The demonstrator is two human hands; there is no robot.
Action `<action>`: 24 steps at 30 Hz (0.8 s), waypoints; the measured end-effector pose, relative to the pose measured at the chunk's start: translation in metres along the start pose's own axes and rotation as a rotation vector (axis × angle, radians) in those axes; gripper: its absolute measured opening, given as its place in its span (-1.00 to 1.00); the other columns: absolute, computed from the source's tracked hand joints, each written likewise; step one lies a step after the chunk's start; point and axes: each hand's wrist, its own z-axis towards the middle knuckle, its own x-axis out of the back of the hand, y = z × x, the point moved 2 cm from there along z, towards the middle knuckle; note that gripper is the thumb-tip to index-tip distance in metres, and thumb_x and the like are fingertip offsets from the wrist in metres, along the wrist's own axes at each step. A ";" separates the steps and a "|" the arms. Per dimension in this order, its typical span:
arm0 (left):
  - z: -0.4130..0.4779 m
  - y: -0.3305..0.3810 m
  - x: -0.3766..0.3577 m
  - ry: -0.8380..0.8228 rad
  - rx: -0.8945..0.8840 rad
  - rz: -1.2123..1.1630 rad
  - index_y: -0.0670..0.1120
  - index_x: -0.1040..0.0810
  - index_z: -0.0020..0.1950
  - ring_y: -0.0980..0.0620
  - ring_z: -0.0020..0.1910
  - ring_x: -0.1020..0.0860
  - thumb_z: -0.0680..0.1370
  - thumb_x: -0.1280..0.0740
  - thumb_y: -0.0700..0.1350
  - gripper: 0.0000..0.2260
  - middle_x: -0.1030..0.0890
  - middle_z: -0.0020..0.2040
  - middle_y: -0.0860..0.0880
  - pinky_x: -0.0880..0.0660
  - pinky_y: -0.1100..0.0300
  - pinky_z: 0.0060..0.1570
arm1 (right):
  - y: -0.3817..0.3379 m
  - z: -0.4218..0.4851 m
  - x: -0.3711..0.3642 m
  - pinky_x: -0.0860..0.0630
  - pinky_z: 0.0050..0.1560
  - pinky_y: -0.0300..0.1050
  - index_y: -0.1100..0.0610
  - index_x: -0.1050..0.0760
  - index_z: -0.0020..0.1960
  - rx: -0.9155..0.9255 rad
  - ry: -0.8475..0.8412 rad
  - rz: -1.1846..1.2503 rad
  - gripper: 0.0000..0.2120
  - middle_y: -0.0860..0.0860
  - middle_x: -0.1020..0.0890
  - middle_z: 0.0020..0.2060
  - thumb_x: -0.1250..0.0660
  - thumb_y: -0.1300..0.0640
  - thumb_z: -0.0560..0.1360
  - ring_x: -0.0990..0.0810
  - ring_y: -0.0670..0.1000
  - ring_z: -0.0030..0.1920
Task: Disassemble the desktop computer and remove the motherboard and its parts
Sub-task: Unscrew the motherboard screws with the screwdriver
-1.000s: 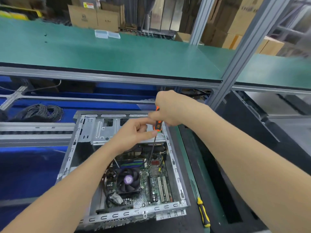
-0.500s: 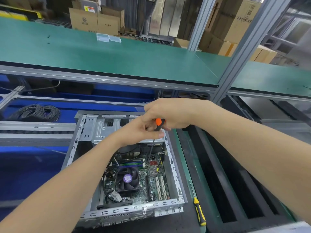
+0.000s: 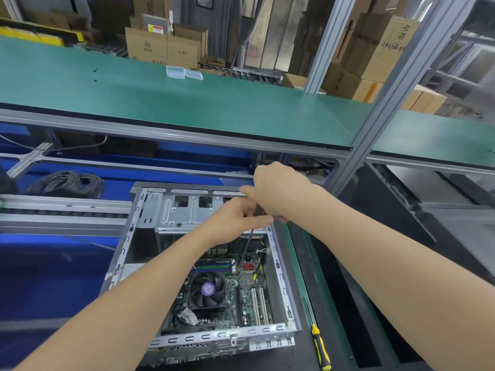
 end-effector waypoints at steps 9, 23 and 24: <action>0.003 -0.009 0.002 0.015 0.013 0.015 -0.08 -0.56 -0.10 0.09 -0.28 -0.44 0.50 -0.46 0.21 -0.65 -0.44 -0.29 0.01 -0.36 0.12 -0.18 | 0.014 -0.005 0.010 -0.49 -0.17 -0.07 0.00 -0.53 -0.01 0.402 -0.110 0.097 -0.87 -0.14 -0.50 -0.14 -0.41 0.20 0.51 -0.52 -0.01 -0.07; 0.001 -0.005 -0.005 -0.027 -0.039 0.003 0.30 -0.57 -0.21 0.27 -0.49 -0.35 0.61 -0.40 0.06 -0.78 -0.46 -0.44 0.27 -0.28 0.45 -0.44 | 0.021 -0.009 -0.003 -0.55 -0.08 0.02 0.05 -0.56 -0.04 0.332 0.107 0.402 -0.70 -0.06 -0.60 -0.15 -0.32 -0.19 0.59 -0.56 0.00 -0.09; 0.002 -0.004 -0.005 -0.035 -0.042 -0.014 0.29 -0.58 -0.18 0.23 -0.48 -0.32 0.61 -0.40 0.09 -0.82 -0.43 -0.44 0.24 -0.29 0.36 -0.42 | 0.021 -0.008 -0.004 -0.52 -0.18 0.02 0.06 -0.53 -0.09 0.242 0.199 0.387 -0.60 -0.04 -0.57 -0.20 -0.24 -0.27 0.61 -0.56 0.04 -0.15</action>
